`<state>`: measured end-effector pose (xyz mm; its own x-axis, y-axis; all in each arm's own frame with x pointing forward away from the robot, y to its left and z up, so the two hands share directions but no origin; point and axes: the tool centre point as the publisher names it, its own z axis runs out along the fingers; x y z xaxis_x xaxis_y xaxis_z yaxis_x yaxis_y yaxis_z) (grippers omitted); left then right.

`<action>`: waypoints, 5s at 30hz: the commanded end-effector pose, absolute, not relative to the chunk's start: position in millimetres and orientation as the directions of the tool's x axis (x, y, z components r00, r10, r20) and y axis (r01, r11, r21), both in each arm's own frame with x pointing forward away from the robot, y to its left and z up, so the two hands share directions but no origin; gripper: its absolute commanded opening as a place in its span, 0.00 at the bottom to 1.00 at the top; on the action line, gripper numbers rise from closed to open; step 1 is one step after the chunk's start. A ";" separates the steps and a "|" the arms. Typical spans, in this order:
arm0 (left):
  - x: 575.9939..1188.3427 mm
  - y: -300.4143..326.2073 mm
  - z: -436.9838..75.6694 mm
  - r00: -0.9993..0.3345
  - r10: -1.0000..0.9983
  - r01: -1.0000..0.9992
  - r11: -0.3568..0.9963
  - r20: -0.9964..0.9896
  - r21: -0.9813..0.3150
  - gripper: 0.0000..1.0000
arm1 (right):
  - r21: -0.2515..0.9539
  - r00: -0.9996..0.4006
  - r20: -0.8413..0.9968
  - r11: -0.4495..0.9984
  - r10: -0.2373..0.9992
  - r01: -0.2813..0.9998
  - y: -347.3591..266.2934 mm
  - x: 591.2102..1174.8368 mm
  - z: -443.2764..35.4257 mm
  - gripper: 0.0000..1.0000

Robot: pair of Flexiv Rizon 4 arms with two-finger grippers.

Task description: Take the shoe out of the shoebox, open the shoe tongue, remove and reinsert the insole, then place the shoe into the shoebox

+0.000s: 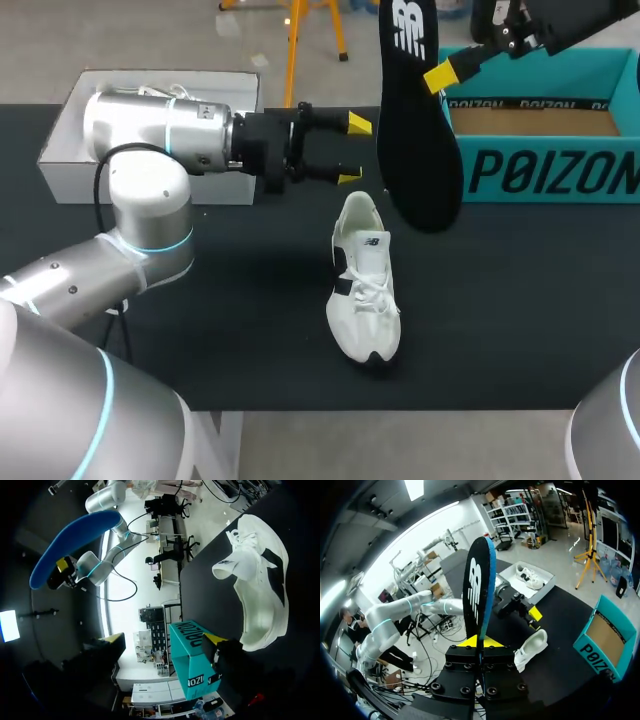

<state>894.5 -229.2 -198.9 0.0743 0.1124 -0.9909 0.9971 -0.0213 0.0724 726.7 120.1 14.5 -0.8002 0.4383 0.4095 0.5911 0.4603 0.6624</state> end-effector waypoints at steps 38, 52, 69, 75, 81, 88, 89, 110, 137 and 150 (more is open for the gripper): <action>897.8 -236.5 -193.7 0.072 0.155 0.997 -0.030 -0.985 0.068 1.00 | 0.328 -0.431 0.811 0.301 0.396 0.895 -15.0 840.1 -123.0 0.00; 893.1 -233.3 -198.8 0.114 0.117 0.992 -0.057 -0.987 0.108 1.00 | 0.269 -0.414 0.813 0.366 0.409 0.891 52.7 873.7 -162.6 0.00; 892.8 -261.9 -192.0 0.174 0.096 0.980 -0.116 -0.980 0.162 1.00 | 0.249 -0.406 0.844 0.415 0.351 0.875 101.9 891.2 -169.6 0.00; 894.5 -267.7 -194.8 0.172 0.097 0.980 -0.119 -0.980 0.160 1.00 | 0.249 -0.400 0.854 0.414 0.333 0.876 107.0 893.6 -169.9 0.00; 896.8 -267.0 -195.6 0.178 0.080 0.979 -0.116 -0.981 0.168 0.00 | 0.254 -0.397 0.860 0.408 0.319 0.877 105.8 898.0 -165.8 0.00; 895.0 -264.1 -193.1 0.189 0.070 0.977 -0.118 -0.980 0.180 0.00 | 0.254 -0.386 0.871 0.394 0.305 0.883 105.6 902.4 -164.5 0.00; 895.3 -263.2 -193.0 0.190 0.063 0.976 -0.120 -0.980 0.181 0.00 | 0.253 -0.385 0.872 0.393 0.303 0.884 105.8 902.4 -164.5 0.00; 897.5 -254.0 -187.6 0.189 0.033 0.978 -0.098 -0.981 0.185 0.00 | 0.222 -0.348 0.887 0.382 0.304 0.897 114.2 900.1 -169.3 1.00; 916.5 -233.7 -199.9 0.061 0.074 0.994 -0.097 -0.995 0.054 0.00 | 0.465 -0.672 0.374 0.498 0.639 0.732 -1.9 826.7 -96.3 1.00; 913.8 -245.9 -210.3 0.004 0.052 0.993 -0.118 -0.999 -0.002 0.00 | 0.489 -0.700 0.138 0.567 0.700 0.663 -15.9 802.7 -63.4 1.00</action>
<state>911.3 -240.1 -207.9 0.0025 0.0539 -0.9985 0.9935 -0.1135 -0.0037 813.1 -14.8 -68.2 -0.7447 0.5623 0.3596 0.6639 0.5685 0.4858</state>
